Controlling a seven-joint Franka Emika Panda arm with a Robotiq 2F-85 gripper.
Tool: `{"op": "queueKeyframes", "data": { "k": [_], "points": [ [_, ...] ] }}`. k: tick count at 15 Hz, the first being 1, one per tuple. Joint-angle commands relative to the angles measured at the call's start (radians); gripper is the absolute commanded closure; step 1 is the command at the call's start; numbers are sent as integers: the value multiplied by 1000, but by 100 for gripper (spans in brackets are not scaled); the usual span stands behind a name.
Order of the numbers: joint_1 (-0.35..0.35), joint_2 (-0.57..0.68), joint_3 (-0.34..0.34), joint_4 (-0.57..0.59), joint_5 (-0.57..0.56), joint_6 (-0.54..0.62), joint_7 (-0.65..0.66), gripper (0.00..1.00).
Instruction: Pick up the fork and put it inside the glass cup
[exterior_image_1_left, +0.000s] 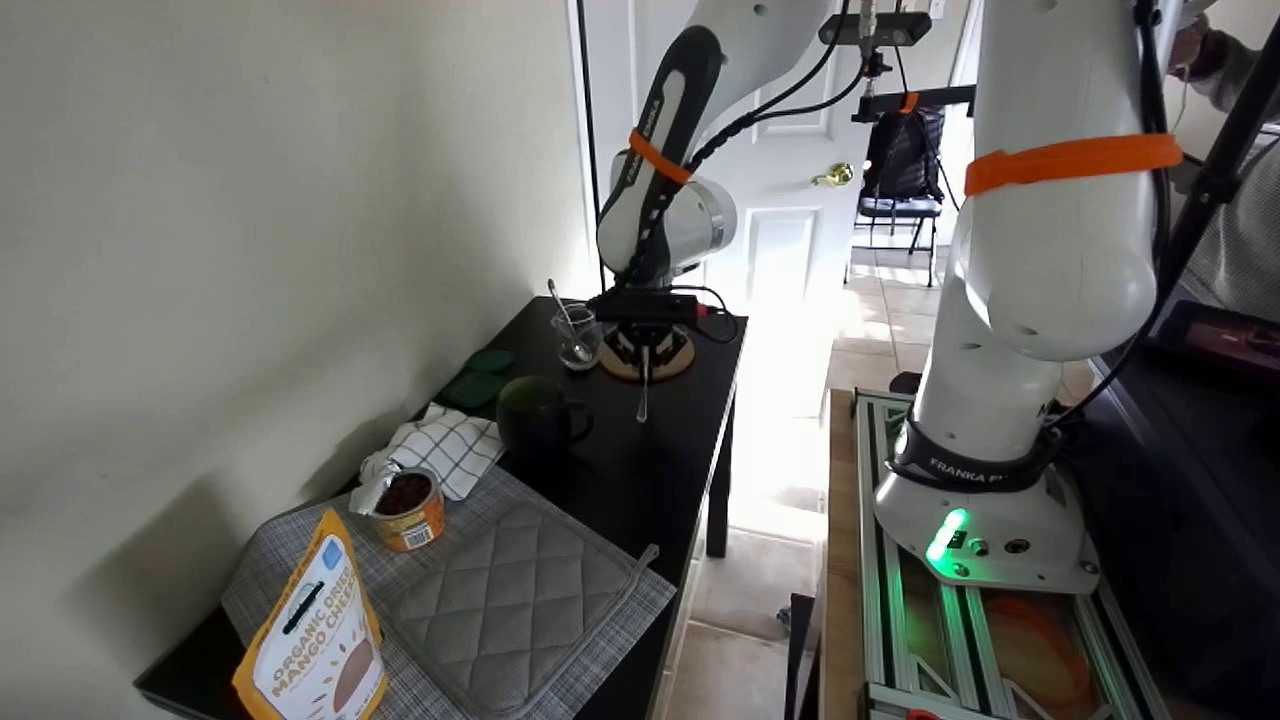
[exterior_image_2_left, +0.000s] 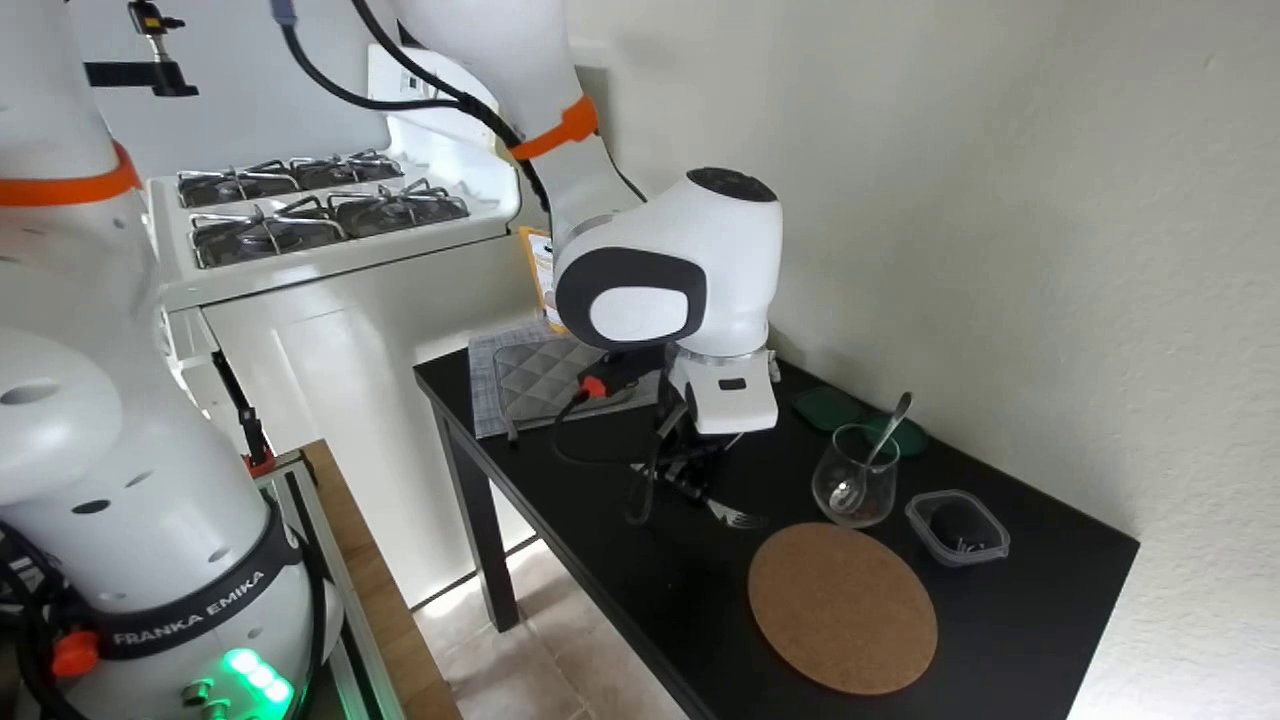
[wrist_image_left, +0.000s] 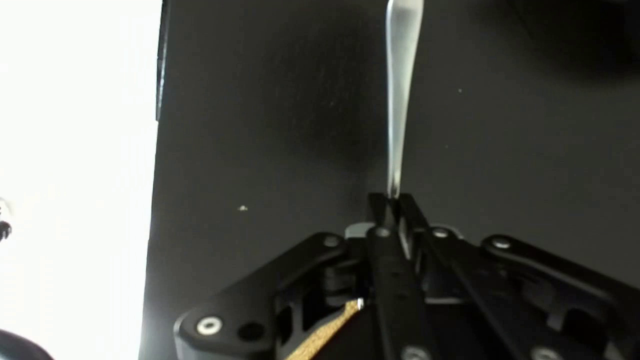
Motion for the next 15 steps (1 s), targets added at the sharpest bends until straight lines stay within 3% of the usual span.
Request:
{"op": "queueKeyframes", "data": {
  "k": [1,7,10,14,15],
  "points": [
    [-87,-189,30,-94,263,-4,-235,98],
    [-81,-327,-70,-65,720,-89,-557,98],
    [-86,-327,-151,-14,921,-163,-727,98],
    [-87,-266,-259,63,1184,-351,-948,98],
    [-151,-298,-160,29,1081,-281,-850,93]
  ]
}}
